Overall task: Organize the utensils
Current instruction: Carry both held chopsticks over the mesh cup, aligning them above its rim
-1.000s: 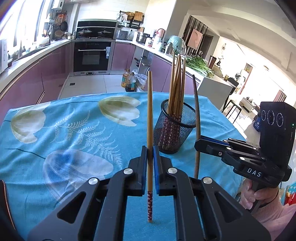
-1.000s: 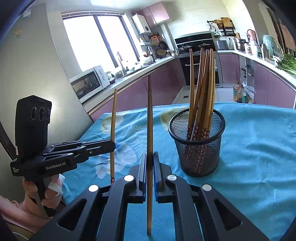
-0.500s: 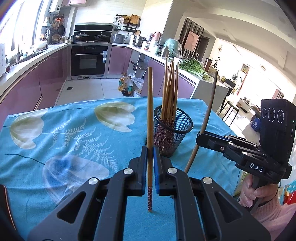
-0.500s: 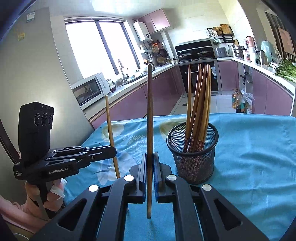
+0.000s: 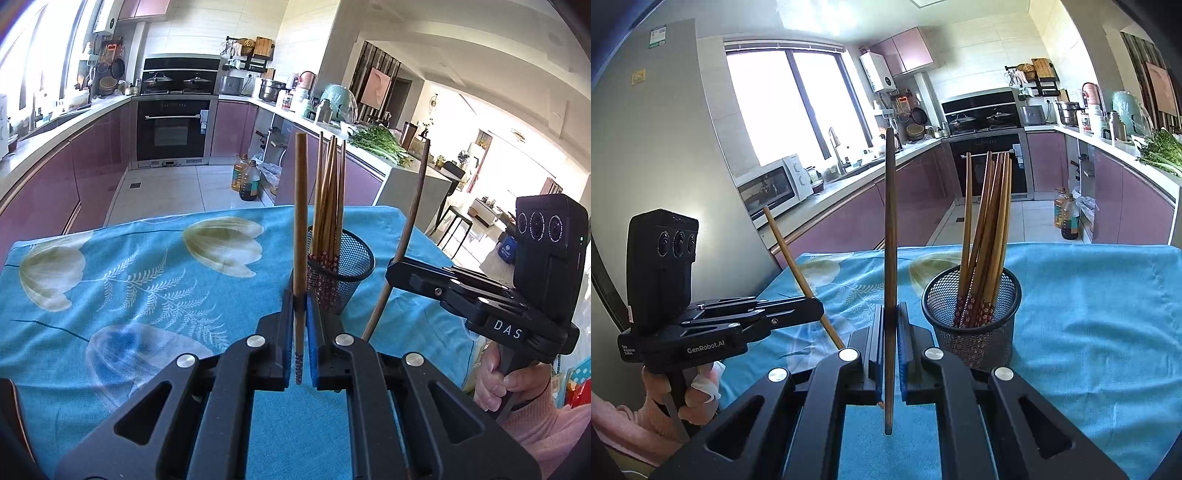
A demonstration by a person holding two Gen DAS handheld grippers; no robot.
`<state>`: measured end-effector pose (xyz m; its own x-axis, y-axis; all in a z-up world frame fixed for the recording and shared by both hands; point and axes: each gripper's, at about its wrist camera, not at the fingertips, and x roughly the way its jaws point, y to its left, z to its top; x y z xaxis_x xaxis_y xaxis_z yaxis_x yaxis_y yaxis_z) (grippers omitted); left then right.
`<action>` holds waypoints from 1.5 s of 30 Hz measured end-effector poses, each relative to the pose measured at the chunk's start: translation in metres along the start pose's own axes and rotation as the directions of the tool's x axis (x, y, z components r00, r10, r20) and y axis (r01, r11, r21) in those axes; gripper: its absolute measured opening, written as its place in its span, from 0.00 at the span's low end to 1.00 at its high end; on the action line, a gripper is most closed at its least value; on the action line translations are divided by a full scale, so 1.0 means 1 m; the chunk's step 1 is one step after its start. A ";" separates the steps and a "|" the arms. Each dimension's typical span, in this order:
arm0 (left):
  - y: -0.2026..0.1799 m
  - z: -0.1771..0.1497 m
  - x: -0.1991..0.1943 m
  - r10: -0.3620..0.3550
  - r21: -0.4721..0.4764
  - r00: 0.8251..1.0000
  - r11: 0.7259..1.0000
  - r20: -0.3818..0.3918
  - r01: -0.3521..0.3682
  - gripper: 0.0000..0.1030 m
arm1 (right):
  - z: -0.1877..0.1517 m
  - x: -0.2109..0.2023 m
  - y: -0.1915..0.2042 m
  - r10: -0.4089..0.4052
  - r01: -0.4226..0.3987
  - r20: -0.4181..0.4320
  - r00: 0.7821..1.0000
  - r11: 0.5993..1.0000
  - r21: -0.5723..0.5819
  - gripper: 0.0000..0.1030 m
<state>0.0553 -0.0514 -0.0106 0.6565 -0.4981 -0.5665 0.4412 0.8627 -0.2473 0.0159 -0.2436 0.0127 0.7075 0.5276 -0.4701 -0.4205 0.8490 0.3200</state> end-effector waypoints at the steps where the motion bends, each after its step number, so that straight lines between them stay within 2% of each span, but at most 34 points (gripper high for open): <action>1: 0.000 0.000 0.000 -0.002 0.000 1.000 1.000 0.002 0.002 0.07 | 0.001 0.001 0.001 -0.001 0.001 0.001 1.000 1.000 0.000 0.05; 23: -0.009 0.013 -0.011 -0.011 0.021 0.999 1.000 0.040 0.010 0.07 | 0.004 -0.004 0.001 -0.019 0.019 0.032 0.999 1.000 -0.011 0.05; 45: -0.022 0.035 -0.013 -0.018 0.072 0.996 0.997 0.082 0.012 0.07 | 0.024 -0.008 -0.004 -0.026 0.028 0.079 0.997 0.999 -0.036 0.05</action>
<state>0.0583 -0.0671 0.0301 0.6965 -0.5191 -0.4954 0.4922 0.8480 -0.1966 0.0258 -0.2517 0.0354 0.7607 0.5019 -0.4117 -0.4205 0.8642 0.2765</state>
